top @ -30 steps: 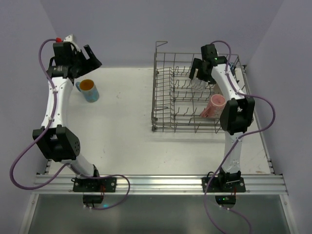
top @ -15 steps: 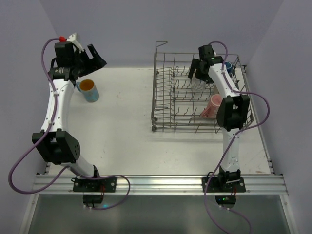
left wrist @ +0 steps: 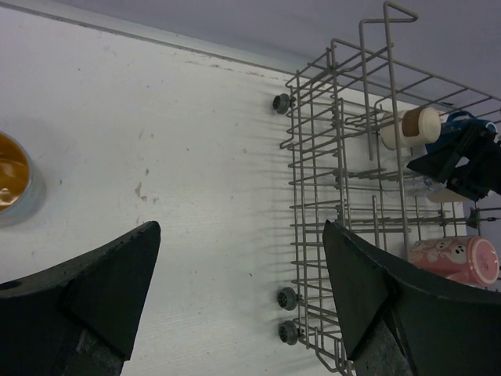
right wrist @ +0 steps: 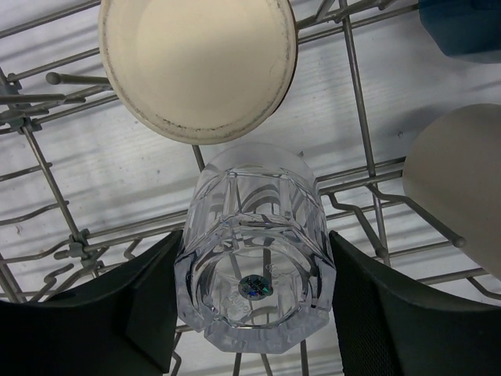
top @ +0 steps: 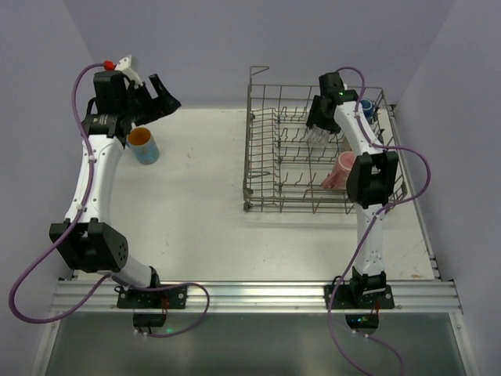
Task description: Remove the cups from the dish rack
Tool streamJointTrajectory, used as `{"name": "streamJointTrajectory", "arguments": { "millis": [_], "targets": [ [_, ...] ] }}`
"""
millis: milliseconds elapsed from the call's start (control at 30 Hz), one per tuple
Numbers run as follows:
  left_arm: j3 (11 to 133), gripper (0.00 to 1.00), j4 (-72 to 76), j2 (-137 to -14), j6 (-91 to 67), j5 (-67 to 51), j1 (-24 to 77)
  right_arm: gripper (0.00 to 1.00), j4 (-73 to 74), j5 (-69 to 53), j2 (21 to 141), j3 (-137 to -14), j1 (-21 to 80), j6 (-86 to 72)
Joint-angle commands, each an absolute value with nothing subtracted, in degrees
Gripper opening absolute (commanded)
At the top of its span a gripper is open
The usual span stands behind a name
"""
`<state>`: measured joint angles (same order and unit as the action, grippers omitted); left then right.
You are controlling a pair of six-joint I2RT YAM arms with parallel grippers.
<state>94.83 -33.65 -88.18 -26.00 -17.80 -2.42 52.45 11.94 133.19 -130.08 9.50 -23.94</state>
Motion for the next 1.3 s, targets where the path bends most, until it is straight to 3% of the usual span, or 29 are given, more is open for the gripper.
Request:
{"name": "streamJointTrajectory", "arguments": {
  "millis": [0,167,500,733,867,1100,1267],
  "targets": [
    [94.9,0.89,-31.1,-86.2,-26.8,-20.5,-0.9,0.00,51.4,10.5,130.3,-132.1,10.5,-25.0],
    [95.2,0.88,-30.8,-86.7,-26.6,-22.3,1.8,0.00,53.3,12.4,125.9,-134.8,10.9,-26.2],
    [94.4,0.83,-24.2,-89.0,-30.8,-36.5,5.2,0.00,51.0,11.9,107.9,-124.8,11.6,-28.9],
    [88.5,0.79,-4.2,-90.1,-42.9,-51.4,7.7,0.00,42.8,-1.7,92.7,-109.9,11.4,-34.2],
    [82.1,0.69,14.7,-89.7,-52.2,-59.1,9.5,0.00,36.4,-10.4,85.5,-99.3,10.4,-38.9],
    [76.0,0.76,41.5,-91.7,-67.1,-62.8,13.9,0.00,19.7,-27.4,78.1,-86.0,7.1,-50.4],
    [75.0,0.78,49.0,-94.3,-72.3,-62.1,17.0,0.00,11.2,-34.7,77.4,-81.4,6.9,-56.1]
  ]
}}
